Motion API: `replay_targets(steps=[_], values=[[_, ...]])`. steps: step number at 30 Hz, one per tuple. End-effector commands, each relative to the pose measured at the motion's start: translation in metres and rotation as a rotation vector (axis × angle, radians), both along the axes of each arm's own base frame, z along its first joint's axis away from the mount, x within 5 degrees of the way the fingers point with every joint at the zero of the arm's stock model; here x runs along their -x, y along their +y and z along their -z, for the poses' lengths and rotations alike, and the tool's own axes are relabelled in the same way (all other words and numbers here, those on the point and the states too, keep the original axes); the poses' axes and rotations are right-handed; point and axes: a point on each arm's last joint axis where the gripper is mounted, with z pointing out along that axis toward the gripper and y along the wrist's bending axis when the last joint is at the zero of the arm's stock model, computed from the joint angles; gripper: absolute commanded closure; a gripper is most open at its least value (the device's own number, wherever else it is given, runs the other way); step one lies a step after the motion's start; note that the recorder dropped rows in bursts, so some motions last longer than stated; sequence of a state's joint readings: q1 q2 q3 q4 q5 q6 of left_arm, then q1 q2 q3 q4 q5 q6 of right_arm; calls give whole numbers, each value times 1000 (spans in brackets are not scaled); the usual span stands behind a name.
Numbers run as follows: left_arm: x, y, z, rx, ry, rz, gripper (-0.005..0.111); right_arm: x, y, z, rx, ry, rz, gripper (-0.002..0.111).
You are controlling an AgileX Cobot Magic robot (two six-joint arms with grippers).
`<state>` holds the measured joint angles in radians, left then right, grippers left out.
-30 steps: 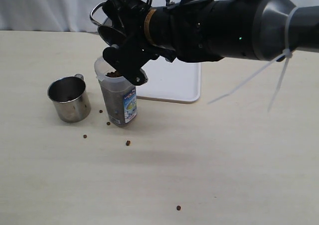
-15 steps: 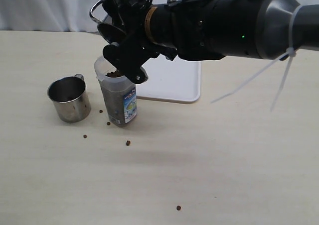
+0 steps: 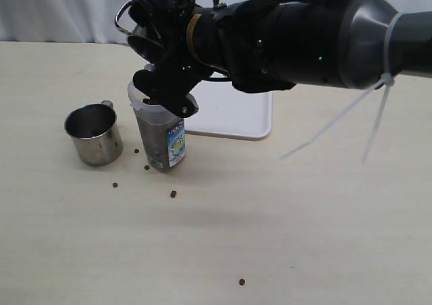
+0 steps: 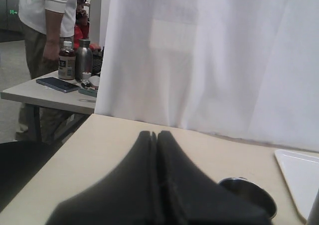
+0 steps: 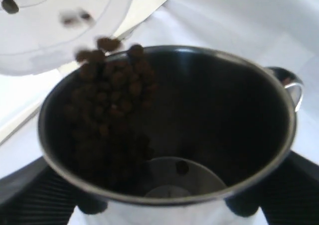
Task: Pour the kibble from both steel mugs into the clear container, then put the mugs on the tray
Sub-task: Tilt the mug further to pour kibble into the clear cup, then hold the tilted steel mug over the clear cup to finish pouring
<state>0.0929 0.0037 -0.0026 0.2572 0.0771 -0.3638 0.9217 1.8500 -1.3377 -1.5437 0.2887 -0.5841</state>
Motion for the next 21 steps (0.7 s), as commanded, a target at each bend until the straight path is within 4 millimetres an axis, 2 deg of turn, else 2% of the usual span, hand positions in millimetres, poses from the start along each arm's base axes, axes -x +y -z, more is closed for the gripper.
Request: replay_targets(steps=[1, 11, 21], values=[[0, 0, 0, 0, -8, 1, 107, 4, 3, -9, 1, -34, -18, 103], [0, 0, 0, 1, -5, 1, 107, 3, 3, -12, 68, -118, -51, 103], [0, 0, 0, 1, -5, 1, 107, 4, 5, -11, 56, -107, -76, 103]])
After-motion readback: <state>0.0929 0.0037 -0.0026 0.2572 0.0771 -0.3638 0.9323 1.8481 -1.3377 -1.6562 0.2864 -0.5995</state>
